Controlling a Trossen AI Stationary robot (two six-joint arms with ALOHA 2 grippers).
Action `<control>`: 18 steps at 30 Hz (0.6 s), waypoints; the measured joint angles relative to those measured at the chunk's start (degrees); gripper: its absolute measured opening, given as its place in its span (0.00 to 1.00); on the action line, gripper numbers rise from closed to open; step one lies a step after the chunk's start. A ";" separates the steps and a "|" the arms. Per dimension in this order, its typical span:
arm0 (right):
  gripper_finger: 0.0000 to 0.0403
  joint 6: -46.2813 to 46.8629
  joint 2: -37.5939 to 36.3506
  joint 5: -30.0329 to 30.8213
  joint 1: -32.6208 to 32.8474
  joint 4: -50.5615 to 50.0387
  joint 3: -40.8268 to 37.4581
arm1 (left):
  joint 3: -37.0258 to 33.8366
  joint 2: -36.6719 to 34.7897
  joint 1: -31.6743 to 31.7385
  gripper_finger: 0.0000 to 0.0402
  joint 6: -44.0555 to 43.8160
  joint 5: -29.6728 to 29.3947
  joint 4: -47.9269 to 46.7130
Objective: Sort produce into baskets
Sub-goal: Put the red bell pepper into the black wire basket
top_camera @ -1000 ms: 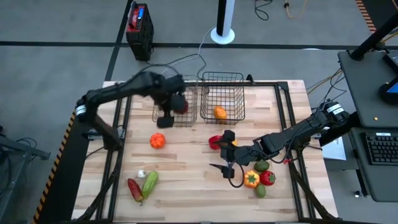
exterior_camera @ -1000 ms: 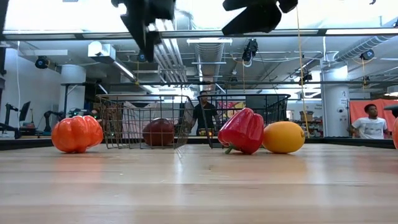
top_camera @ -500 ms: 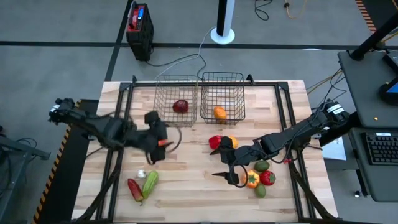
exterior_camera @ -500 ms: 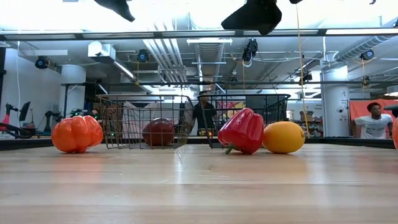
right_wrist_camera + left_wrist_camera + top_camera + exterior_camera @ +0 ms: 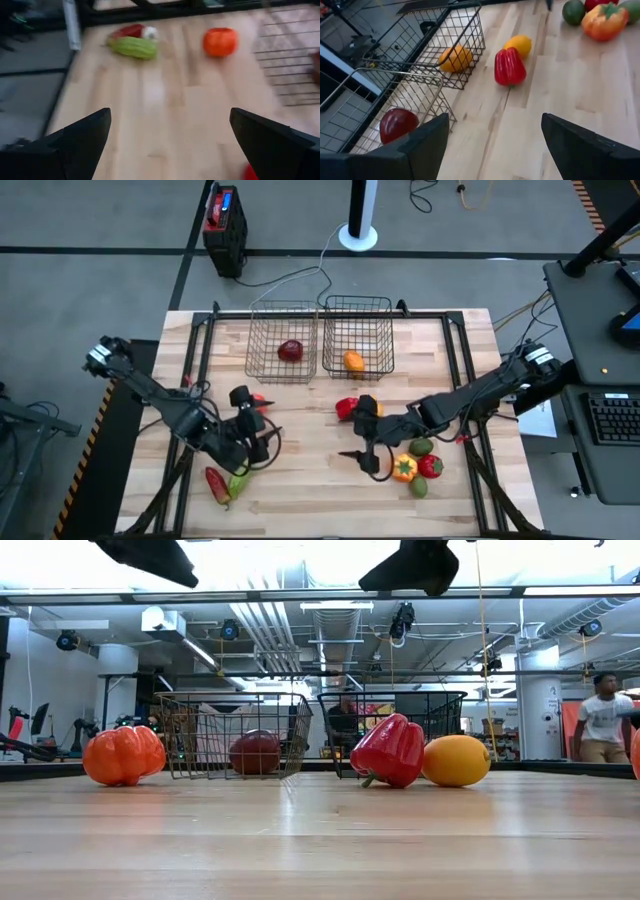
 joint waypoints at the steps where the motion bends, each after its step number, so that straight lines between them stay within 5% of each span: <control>1: 0.99 -1.24 0.22 1.37 -0.06 -2.89 1.37 | 0.00 0.48 -0.12 0.74 -0.22 -0.01 0.03; 8: 0.99 -3.99 4.91 10.91 -0.29 -28.94 12.94 | -0.03 2.94 -0.20 0.74 0.07 -1.86 -0.08; 13: 0.99 -4.31 10.76 10.27 -1.73 -43.72 18.99 | -0.15 3.54 -0.20 0.74 0.44 -4.01 -0.50; 18: 0.99 -5.38 14.12 3.16 -5.77 -46.13 19.66 | -0.15 3.69 -0.17 0.74 0.48 -4.15 -0.60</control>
